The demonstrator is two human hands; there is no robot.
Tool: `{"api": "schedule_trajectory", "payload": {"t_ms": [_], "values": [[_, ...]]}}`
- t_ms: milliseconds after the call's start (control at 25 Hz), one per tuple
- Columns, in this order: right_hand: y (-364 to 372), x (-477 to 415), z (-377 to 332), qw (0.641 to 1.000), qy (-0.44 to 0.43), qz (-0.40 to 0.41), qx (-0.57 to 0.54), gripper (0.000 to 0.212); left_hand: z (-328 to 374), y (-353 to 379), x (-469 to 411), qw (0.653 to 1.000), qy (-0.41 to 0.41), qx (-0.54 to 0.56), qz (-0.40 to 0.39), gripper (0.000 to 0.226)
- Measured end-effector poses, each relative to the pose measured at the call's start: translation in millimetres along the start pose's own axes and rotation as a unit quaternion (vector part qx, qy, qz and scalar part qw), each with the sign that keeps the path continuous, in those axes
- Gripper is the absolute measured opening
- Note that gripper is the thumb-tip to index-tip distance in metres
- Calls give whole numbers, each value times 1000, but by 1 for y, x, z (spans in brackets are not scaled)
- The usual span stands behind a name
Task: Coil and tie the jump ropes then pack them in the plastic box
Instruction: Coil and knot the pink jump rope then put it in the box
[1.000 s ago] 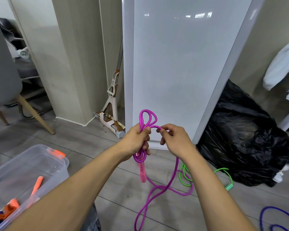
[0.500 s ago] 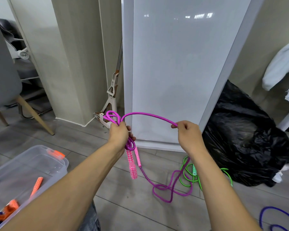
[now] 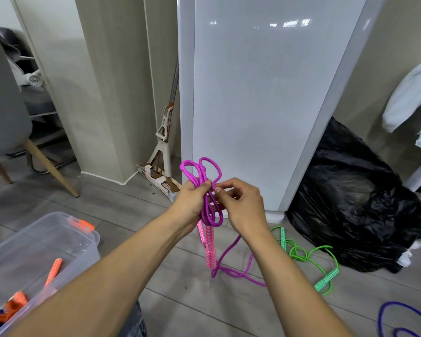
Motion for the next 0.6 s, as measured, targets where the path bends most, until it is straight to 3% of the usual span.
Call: {"api": "schedule_trajectory", "payload": {"t_ms": [360,600], "values": [[-3,-3,2,997,-25,-58,52,20,6,-7,4,997,-71,8,-6,20],[-6,-1,-3,989,-11,-66,131,4,7,-8,-8,997,-32,-27,66,16]]}}
Point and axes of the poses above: each hand's wrist, its own x-axis away from the middle knuckle, its own y-axis out of the palm, z = x × y, the point moved 1 cm from there along -x, towards the middle knuckle, and after that the axes turned 2 degrees about z, right-handed, at the moved point
